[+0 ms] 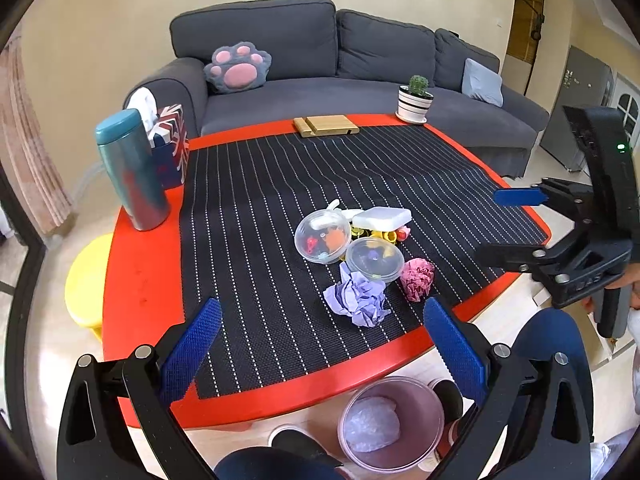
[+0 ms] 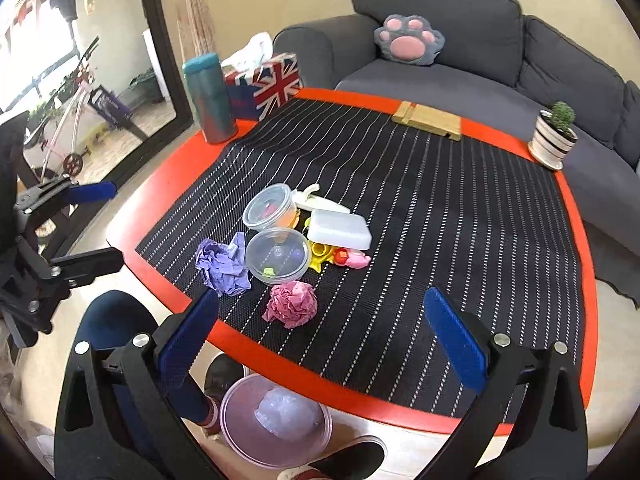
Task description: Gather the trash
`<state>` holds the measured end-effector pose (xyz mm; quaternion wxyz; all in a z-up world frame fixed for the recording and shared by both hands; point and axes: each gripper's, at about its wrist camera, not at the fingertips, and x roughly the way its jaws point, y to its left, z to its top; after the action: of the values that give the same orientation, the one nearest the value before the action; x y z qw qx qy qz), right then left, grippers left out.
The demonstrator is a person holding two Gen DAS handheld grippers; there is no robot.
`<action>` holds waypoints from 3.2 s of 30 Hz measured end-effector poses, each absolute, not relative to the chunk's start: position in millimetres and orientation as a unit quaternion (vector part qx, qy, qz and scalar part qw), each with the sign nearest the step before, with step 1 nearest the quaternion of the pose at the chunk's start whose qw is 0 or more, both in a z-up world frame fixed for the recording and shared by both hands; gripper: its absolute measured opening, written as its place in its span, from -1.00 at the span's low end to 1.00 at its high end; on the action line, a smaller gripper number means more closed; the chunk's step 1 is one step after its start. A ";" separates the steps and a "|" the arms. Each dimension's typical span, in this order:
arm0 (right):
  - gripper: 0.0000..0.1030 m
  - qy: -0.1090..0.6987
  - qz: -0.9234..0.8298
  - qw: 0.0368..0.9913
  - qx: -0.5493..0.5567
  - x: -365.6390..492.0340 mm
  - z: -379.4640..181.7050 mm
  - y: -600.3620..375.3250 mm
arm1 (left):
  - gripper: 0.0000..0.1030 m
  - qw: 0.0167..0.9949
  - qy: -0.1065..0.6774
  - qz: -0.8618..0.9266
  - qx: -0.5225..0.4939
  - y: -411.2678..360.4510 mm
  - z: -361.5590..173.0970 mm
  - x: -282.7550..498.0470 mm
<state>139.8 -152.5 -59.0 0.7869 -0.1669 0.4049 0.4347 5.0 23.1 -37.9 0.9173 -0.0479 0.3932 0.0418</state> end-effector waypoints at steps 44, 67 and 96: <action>-0.27 0.456 0.458 0.731 -0.219 155.1 -110.7 -119.5 | 0.88 0.912 0.403 0.037 -0.062 27.8 -51.2 15.9; -0.27 0.451 0.435 0.768 -0.136 156.4 -90.3 -179.6 | 0.88 0.879 0.476 -0.012 -0.041 13.6 -89.8 75.8; -0.27 0.445 0.438 0.772 -0.121 150.4 -86.0 -188.7 | -0.17 0.875 0.480 -0.026 -0.058 7.3 -93.5 60.3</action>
<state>150.4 -188.7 -86.0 0.7720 -0.1208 0.4449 0.4376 60.3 7.3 -93.5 0.8748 -0.0578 0.4804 -0.0261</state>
